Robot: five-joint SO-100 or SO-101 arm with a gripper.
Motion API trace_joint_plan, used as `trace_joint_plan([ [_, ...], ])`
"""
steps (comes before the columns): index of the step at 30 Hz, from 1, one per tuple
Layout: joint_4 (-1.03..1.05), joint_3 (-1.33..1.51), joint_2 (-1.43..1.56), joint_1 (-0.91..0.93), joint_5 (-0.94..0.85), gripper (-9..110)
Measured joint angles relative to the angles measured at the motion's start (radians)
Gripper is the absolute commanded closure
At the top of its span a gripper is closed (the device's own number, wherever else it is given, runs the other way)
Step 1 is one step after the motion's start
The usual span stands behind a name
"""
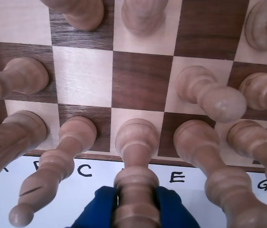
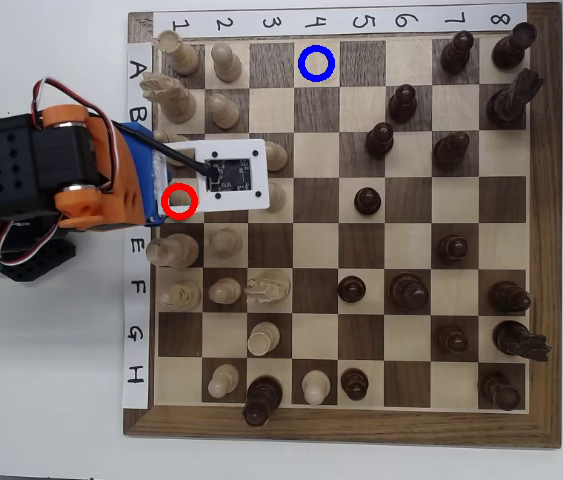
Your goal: Move the piece to destination
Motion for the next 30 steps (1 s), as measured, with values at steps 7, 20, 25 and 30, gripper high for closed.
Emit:
trace_joint_plan([
  [7, 0.021, -0.012, 0.0, 0.008, 0.0, 101],
  [20, 0.11, -0.104, 0.0, 0.008, 0.0, 101],
  [25, 0.132, -0.153, 0.0, 0.008, 0.0, 101],
  [30, 0.141, -0.198, 0.0, 0.008, 0.0, 101],
])
